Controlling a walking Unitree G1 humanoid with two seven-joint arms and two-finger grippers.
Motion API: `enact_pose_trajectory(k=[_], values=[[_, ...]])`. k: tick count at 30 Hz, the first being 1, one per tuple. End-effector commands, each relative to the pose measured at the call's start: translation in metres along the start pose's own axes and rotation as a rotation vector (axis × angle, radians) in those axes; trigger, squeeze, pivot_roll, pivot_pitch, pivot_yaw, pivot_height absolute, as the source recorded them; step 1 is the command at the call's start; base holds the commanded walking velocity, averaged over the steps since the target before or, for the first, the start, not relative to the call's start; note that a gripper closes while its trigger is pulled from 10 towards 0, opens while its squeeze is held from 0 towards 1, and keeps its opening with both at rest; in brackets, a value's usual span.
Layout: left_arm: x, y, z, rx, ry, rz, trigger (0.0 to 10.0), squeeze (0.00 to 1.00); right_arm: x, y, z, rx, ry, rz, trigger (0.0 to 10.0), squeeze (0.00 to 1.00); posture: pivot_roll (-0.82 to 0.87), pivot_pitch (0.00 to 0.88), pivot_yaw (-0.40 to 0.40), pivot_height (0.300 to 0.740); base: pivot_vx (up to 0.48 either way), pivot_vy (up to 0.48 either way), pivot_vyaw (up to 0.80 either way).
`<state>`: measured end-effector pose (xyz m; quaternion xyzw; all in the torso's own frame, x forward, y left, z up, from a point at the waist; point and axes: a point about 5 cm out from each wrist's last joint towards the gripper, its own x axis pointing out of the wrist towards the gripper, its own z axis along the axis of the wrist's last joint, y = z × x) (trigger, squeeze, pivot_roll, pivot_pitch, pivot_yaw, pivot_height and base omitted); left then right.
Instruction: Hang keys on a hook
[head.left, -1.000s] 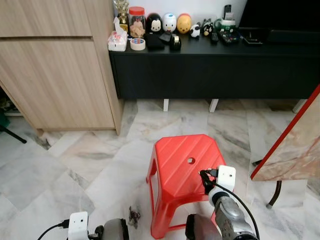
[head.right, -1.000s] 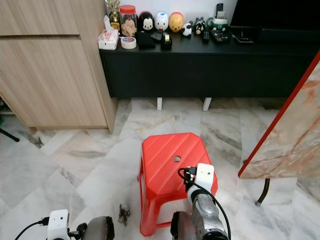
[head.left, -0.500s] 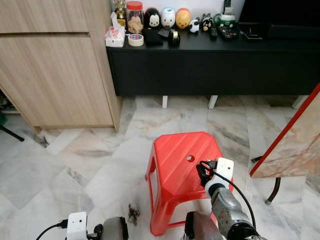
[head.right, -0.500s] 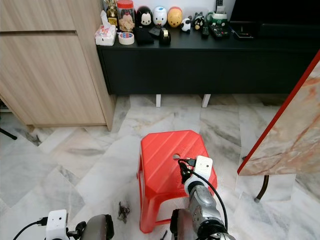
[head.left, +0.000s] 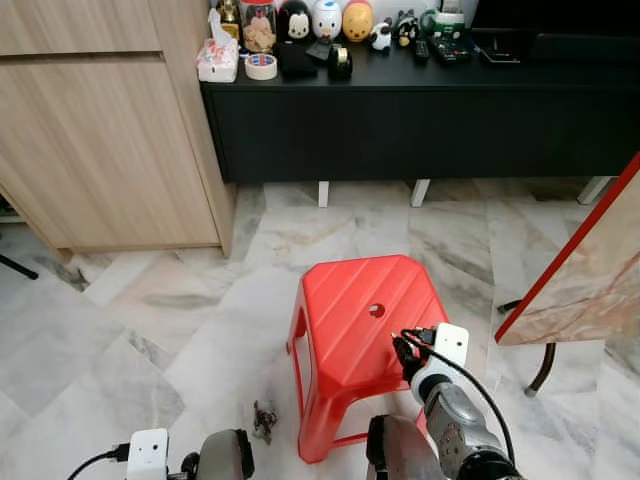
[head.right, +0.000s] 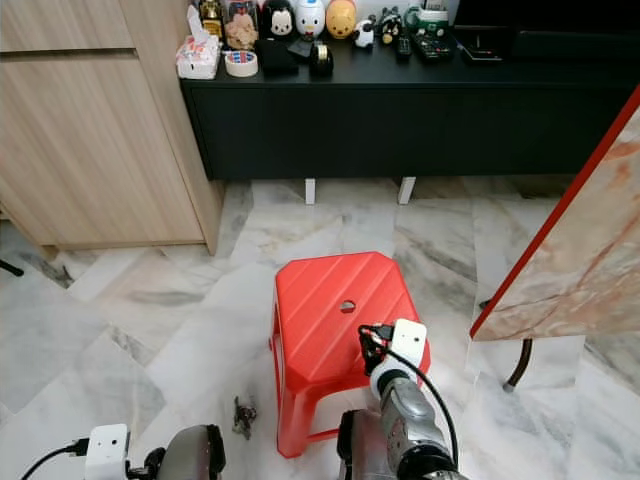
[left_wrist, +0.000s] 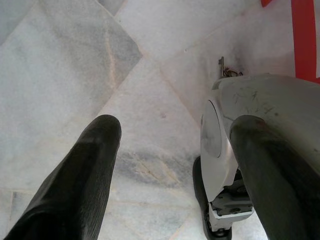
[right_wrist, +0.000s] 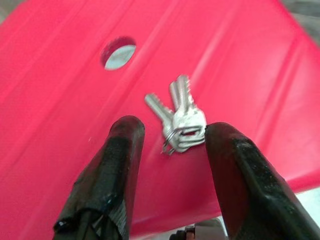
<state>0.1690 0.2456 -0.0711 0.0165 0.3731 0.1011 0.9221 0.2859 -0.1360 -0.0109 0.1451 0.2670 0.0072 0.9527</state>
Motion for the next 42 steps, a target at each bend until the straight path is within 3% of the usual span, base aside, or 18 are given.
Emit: enact_pose_trajectory(k=[1, 22, 23, 24, 25, 27, 42], values=[[-0.0073, -0.0127, -0.0243, 0.022, 0.091, -0.049, 10.0, 0.00, -0.0023, -0.0033, -0.0085, -0.005, 0.036, -0.001, 10.0, 0.00, 0.02, 0.157, -0.089, 0.586, 0.000, 0.000, 0.00], [-0.0097, -0.0130, -0.0293, 0.032, 0.101, -0.054, 10.0, 0.00, -0.0030, -0.0044, -0.0123, -0.023, 0.059, 0.009, 10.0, 0.00, 0.02, 0.165, -0.092, 0.586, 0.000, 0.000, 0.00], [-0.0098, -0.0132, -0.0296, 0.033, 0.102, -0.055, 10.0, 0.00, -0.0033, -0.0052, -0.0127, -0.026, 0.058, 0.001, 8.6, 0.00, 0.02, 0.167, -0.091, 0.586, 0.000, 0.000, 0.00], [-0.0099, -0.0134, -0.0299, 0.034, 0.102, -0.056, 10.0, 0.00, -0.0036, -0.0061, -0.0130, -0.028, 0.057, -0.006, 4.9, 0.00, 0.02, 0.167, -0.091, 0.586, 0.000, 0.000, 0.00], [-0.0101, -0.0136, -0.0303, 0.035, 0.103, -0.057, 10.0, 0.00, -0.0040, -0.0071, -0.0135, -0.032, 0.056, -0.012, 2.9, 0.00, 0.02, 0.168, -0.092, 0.586, 0.000, 0.000, 0.00], [-0.0103, -0.0139, -0.0306, 0.036, 0.103, -0.058, 10.0, 0.00, -0.0041, -0.0074, -0.0134, -0.044, 0.055, -0.009, 0.0, 0.00, 0.02, 0.168, -0.092, 0.586, 0.000, 0.000, 0.00], [-0.0101, -0.0197, -0.0296, 0.060, 0.091, -0.075, 10.0, 0.00, -0.0039, -0.0076, -0.0121, -0.055, 0.043, -0.011, 0.0, 0.00, 0.02, 0.166, -0.092, 0.586, 0.000, 0.000, 0.00]])
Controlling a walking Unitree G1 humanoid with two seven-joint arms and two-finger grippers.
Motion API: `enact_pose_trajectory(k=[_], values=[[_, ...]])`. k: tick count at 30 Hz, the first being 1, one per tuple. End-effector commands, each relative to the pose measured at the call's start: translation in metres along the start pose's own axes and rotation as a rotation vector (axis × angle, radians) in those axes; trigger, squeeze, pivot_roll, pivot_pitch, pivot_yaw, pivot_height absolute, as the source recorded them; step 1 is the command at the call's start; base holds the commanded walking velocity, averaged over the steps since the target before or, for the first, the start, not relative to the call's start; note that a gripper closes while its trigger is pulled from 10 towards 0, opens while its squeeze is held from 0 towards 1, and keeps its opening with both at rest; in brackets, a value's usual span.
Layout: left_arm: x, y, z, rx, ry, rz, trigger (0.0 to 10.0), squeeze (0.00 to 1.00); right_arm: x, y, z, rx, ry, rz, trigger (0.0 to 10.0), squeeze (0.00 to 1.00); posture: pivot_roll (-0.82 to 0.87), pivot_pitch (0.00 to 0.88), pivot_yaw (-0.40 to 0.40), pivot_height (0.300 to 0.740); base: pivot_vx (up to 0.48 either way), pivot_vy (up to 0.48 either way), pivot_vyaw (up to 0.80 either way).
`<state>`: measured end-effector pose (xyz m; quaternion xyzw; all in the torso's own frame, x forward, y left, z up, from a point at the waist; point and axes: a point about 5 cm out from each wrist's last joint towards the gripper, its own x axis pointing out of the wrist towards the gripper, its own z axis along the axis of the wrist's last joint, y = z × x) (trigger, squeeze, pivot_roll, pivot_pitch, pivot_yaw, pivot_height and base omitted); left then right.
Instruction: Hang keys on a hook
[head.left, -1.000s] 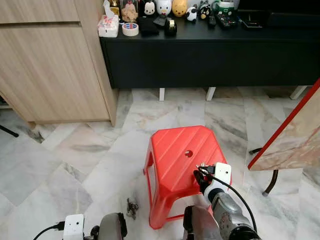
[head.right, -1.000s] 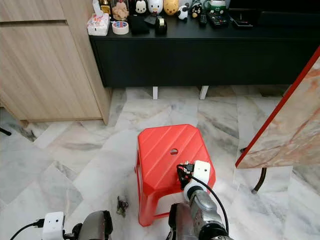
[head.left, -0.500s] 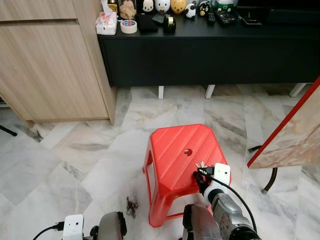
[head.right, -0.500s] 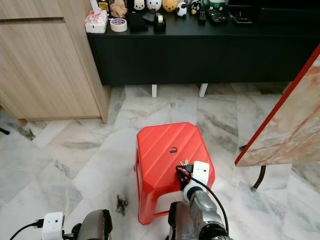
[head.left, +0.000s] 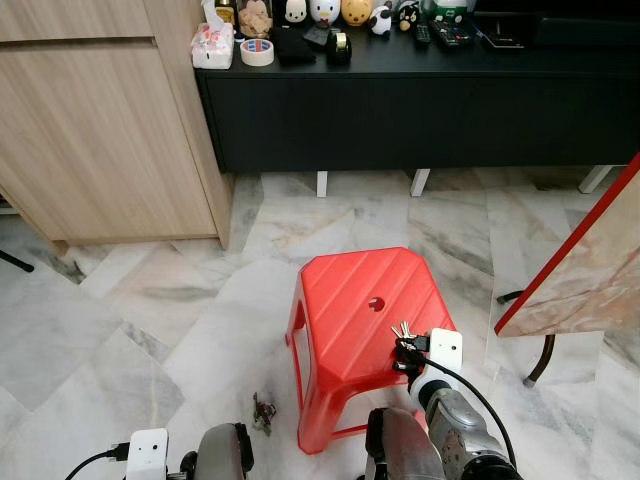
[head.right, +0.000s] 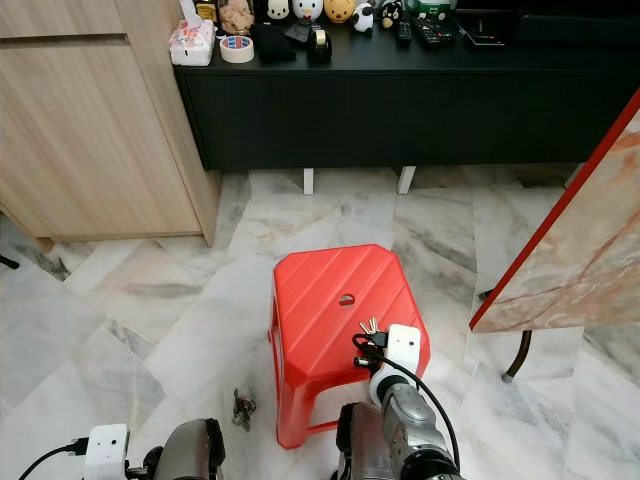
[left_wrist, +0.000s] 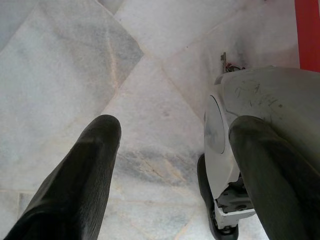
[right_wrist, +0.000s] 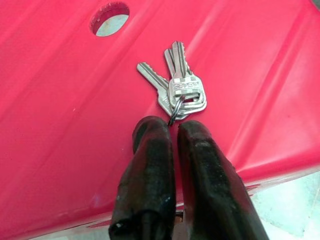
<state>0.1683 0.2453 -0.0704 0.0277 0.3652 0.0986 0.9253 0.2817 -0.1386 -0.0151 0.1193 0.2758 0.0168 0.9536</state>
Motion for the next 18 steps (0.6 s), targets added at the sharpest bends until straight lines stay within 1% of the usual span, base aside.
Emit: enact_pose_trajectory(k=[1, 15, 18], values=[[-0.0097, -0.0201, -0.0290, 0.039, 0.109, -0.080, 10.0, 0.00, -0.0021, -0.0031, -0.0074, -0.001, 0.024, -0.011, 0.0, 0.00, 0.02, 0.166, -0.092, 0.586, 0.000, 0.000, 0.00], [-0.0102, -0.0235, -0.0298, 0.060, 0.107, -0.094, 10.0, 0.00, -0.0019, -0.0010, -0.0061, -0.011, 0.007, -0.003, 0.0, 0.00, 0.02, 0.165, -0.090, 0.586, 0.000, 0.000, 0.00], [-0.0099, -0.0232, -0.0293, 0.063, 0.107, -0.094, 10.0, 0.00, -0.0023, -0.0040, -0.0023, -0.006, -0.026, -0.028, 0.0, 0.00, 0.02, 0.164, -0.089, 0.586, 0.000, 0.000, 0.00]])
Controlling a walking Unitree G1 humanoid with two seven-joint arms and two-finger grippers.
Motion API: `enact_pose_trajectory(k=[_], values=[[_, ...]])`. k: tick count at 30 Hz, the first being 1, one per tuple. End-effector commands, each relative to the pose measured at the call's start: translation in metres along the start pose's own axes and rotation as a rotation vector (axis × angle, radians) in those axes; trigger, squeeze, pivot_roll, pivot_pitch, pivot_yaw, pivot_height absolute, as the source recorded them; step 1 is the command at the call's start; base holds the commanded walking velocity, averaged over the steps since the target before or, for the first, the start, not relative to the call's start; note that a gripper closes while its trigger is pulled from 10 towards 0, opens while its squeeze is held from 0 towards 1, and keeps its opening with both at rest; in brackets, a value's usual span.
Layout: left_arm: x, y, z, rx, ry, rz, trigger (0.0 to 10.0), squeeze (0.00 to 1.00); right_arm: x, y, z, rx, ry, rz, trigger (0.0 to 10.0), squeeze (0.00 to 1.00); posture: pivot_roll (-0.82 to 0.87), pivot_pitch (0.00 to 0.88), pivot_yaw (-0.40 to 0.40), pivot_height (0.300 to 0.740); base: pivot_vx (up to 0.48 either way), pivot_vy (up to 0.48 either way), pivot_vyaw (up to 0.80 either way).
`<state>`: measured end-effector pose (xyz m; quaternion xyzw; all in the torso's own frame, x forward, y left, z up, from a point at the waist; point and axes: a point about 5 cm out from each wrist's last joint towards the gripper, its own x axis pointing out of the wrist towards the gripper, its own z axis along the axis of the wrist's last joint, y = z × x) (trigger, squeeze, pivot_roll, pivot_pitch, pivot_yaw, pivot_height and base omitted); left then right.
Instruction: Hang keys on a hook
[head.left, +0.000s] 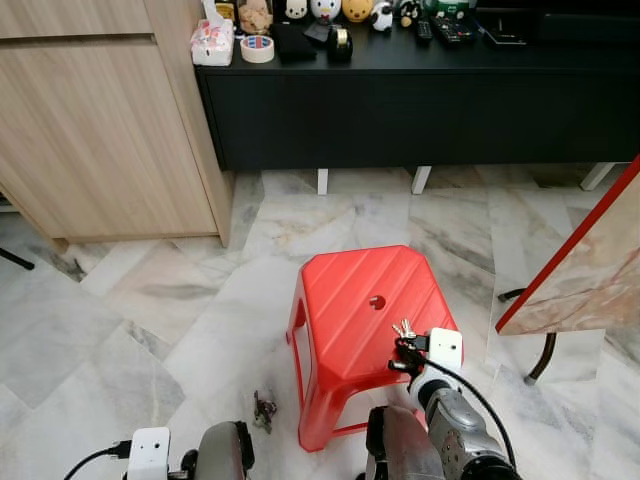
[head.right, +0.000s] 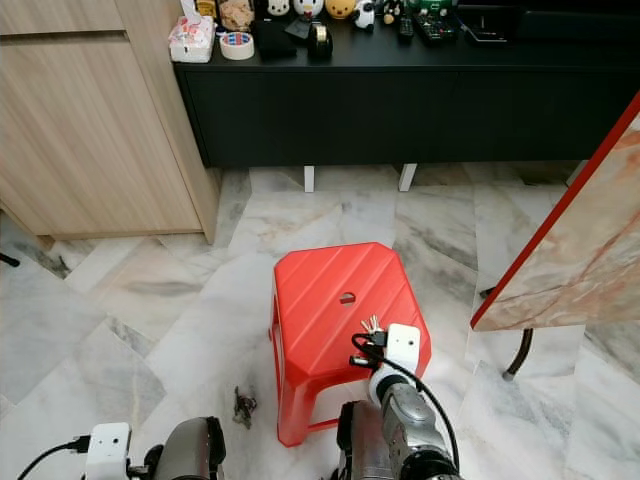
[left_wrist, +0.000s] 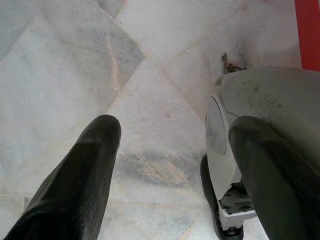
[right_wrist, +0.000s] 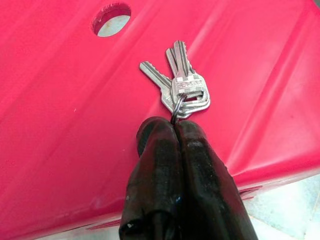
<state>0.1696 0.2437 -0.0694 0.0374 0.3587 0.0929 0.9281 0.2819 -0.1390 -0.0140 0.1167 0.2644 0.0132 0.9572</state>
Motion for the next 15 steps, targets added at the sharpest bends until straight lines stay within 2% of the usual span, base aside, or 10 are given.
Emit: enact_pose_trajectory(k=[1, 2, 3, 4, 7, 8, 13, 14, 15], values=[[-0.0103, -0.0222, -0.0302, 0.041, 0.122, -0.092, 10.0, 0.00, -0.0019, -0.0039, -0.0033, -0.002, -0.001, -0.022, 0.0, 0.00, 0.02, 0.164, -0.089, 0.586, 0.000, 0.000, 0.00], [-0.0103, -0.0220, -0.0301, 0.041, 0.122, -0.092, 10.0, 0.00, -0.0020, -0.0047, -0.0026, -0.002, -0.008, -0.029, 0.0, 0.00, 0.02, 0.164, -0.089, 0.586, 0.000, 0.000, 0.00], [-0.0100, -0.0214, -0.0298, 0.043, 0.123, -0.092, 10.0, 0.00, -0.0025, -0.0059, -0.0012, -0.002, -0.024, -0.040, 5.8, 0.00, 0.02, 0.163, -0.088, 0.586, 0.000, 0.000, 0.00], [-0.0099, -0.0213, -0.0297, 0.044, 0.124, -0.093, 10.0, 0.00, -0.0027, -0.0061, -0.0011, -0.002, -0.028, -0.043, 10.0, 0.00, 0.02, 0.163, -0.088, 0.586, 0.000, 0.000, 0.00], [-0.0097, -0.0212, -0.0295, 0.045, 0.125, -0.094, 10.0, 0.00, -0.0030, -0.0059, -0.0014, 0.002, -0.032, -0.044, 10.0, 0.00, 0.02, 0.161, -0.087, 0.586, 0.000, 0.000, 0.00], [-0.0095, -0.0212, -0.0292, 0.045, 0.126, -0.095, 10.0, 0.00, -0.0035, -0.0048, -0.0022, 0.014, -0.037, -0.042, 10.0, 1.00, 0.02, 0.160, -0.087, 0.586, 0.000, 0.000, 0.00], [-0.0093, -0.0214, -0.0288, 0.046, 0.126, -0.098, 10.0, 0.00, -0.0037, -0.0043, -0.0033, 0.012, -0.035, -0.050, 10.0, 1.00, 0.03, 0.158, -0.086, 0.586, 0.000, 0.000, 0.00], [-0.0091, -0.0215, -0.0286, 0.047, 0.126, -0.100, 10.0, 0.00, -0.0037, -0.0042, -0.0035, 0.008, -0.034, -0.057, 10.0, 0.85, 0.03, 0.157, -0.086, 0.586, 0.000, 0.000, 0.00], [-0.0091, -0.0216, -0.0285, 0.048, 0.126, -0.101, 10.0, 0.00, -0.0036, -0.0041, -0.0033, 0.005, -0.034, -0.058, 10.0, 0.28, 0.03, 0.157, -0.086, 0.586, 0.000, 0.000, 0.00]])
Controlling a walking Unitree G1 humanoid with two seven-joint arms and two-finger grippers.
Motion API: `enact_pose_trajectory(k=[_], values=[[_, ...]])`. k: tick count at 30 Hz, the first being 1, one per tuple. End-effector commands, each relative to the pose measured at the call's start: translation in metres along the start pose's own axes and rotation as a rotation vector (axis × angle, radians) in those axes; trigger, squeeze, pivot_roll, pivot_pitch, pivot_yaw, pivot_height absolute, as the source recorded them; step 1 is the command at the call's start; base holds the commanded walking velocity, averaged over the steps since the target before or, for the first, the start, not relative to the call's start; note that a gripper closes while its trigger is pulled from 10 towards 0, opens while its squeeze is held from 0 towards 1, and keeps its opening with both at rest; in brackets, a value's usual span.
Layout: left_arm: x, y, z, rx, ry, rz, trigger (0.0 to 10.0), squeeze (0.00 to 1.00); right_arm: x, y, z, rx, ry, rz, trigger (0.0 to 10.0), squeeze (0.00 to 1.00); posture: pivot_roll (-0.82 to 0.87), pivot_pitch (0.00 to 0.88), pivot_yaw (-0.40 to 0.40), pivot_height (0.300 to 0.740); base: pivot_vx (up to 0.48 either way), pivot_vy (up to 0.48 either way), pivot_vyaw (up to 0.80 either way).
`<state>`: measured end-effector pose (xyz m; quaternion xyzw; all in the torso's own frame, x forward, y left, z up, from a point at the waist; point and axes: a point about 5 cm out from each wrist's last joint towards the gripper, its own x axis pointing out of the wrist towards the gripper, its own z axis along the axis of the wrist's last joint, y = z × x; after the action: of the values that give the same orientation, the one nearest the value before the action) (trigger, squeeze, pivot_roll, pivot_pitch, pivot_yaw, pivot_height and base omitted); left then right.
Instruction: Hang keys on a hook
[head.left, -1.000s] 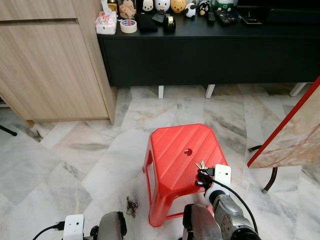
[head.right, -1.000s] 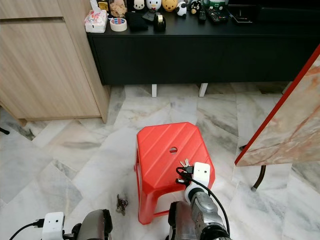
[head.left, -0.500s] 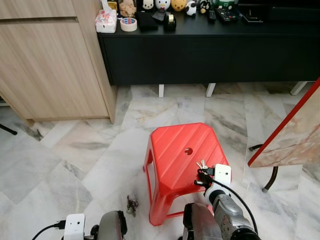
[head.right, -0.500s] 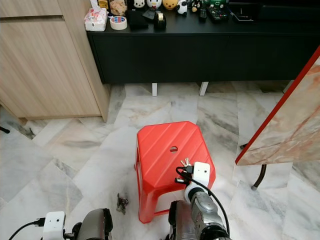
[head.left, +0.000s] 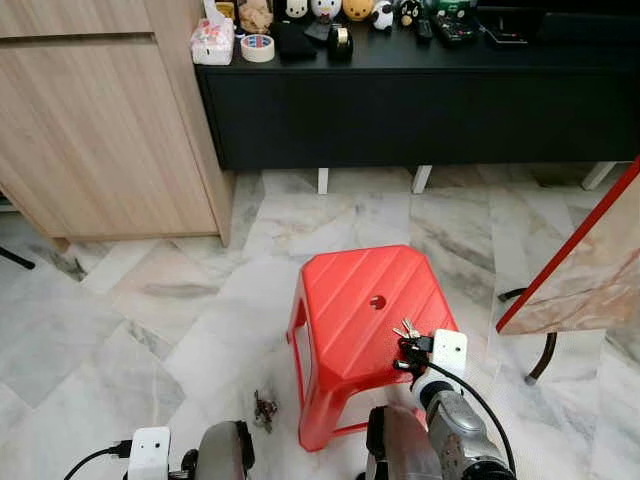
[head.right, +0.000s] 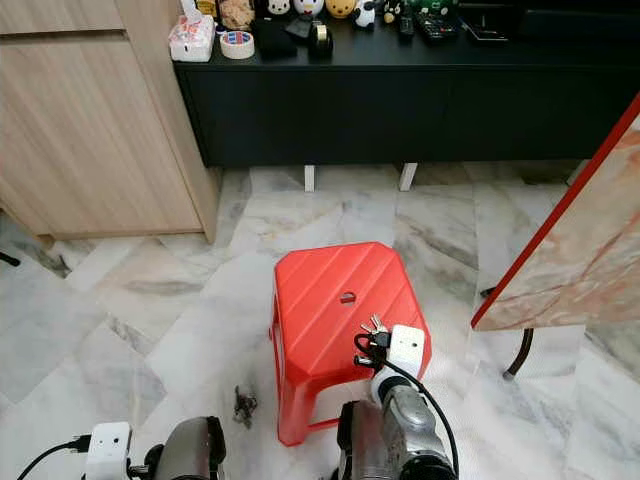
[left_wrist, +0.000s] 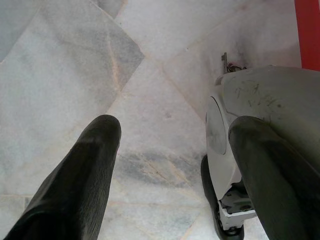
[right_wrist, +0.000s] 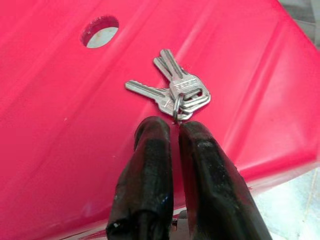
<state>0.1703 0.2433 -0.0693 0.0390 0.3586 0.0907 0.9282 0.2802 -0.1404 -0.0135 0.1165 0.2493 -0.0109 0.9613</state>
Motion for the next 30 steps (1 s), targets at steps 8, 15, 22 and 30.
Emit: enact_pose_trajectory(k=[8, 15, 22, 30], values=[[-0.009, -0.022, -0.029, 0.047, 0.127, -0.102, 10.0, 0.00, 0.000, -0.005, 0.001, 0.003, -0.005, -0.015, 10.0, 0.09, 0.03, 0.155, -0.086, 0.586, 0.000, 0.000, 0.00], [-0.009, -0.021, -0.028, 0.049, 0.127, -0.103, 10.0, 0.00, 0.001, -0.008, 0.005, -0.006, -0.011, -0.029, 10.0, 0.00, 0.03, 0.154, -0.085, 0.586, 0.000, 0.000, 0.00], [-0.009, -0.022, -0.028, 0.046, 0.127, -0.103, 10.0, 0.00, 0.003, -0.007, 0.008, -0.003, -0.009, -0.018, 10.0, 0.00, 0.03, 0.154, -0.085, 0.586, 0.000, 0.000, 0.00], [-0.009, -0.022, -0.028, 0.048, 0.127, -0.101, 10.0, 0.00, 0.004, -0.002, 0.005, -0.022, 0.021, 0.035, 0.0, 0.00, 0.03, 0.153, -0.085, 0.586, 0.000, 0.000, 0.00]])
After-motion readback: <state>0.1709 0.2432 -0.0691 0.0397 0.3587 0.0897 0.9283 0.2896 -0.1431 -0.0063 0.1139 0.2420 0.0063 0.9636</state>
